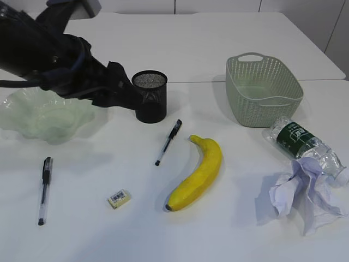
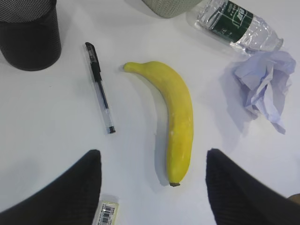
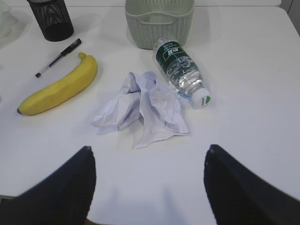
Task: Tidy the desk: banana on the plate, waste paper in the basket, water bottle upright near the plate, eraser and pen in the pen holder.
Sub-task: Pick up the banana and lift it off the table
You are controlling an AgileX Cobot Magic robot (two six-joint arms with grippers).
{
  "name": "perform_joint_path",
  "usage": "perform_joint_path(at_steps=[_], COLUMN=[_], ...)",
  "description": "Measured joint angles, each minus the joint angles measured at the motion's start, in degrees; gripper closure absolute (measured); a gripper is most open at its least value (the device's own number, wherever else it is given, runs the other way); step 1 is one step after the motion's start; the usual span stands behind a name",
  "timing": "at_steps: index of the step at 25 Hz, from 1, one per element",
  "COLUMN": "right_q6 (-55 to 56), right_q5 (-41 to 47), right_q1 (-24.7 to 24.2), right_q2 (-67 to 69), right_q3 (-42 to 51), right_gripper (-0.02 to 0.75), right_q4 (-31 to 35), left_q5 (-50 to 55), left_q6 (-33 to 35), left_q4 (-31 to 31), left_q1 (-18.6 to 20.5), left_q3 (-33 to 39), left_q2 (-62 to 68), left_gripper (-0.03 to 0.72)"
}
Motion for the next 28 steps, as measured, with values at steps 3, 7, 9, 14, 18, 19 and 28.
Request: perform_joint_path(at_steps=[3, 7, 9, 14, 18, 19, 28], right_q6=[0.0, 0.0, 0.0, 0.0, 0.0, 0.0, 0.1], right_q5=[0.6, 0.4, -0.2, -1.2, -1.3, -1.3, -1.3], right_q1=[0.0, 0.0, 0.0, 0.0, 0.0, 0.0, 0.0], right_q2=[2.8, 8.5, 10.7, 13.2, 13.2, 13.2, 13.2], right_q3=[-1.1, -2.3, -3.0, -3.4, -3.4, -3.4, -3.4], right_gripper=[0.245, 0.267, 0.269, 0.269, 0.270, 0.271, 0.283], right_q4=[0.1, 1.0, 1.5, 2.8, 3.3, 3.3, 3.4], left_q5=[-0.5, -0.4, 0.8, 3.0, 3.5, 3.6, 1.3], left_q6=[0.0, 0.0, 0.0, -0.2, -0.3, -0.3, -1.9], left_q4=[0.4, 1.5, 1.5, 1.6, 3.2, 4.0, 5.9], left_q1=[-1.1, -3.4, -4.4, -5.7, -6.5, -6.9, -9.9], left_q3=[-2.2, -8.4, -11.4, -16.8, -19.0, -19.4, -20.1], left_q2=[3.1, 8.4, 11.4, 18.3, 21.7, 22.3, 29.5], left_gripper=[0.191, 0.191, 0.191, 0.191, 0.191, 0.191, 0.140])
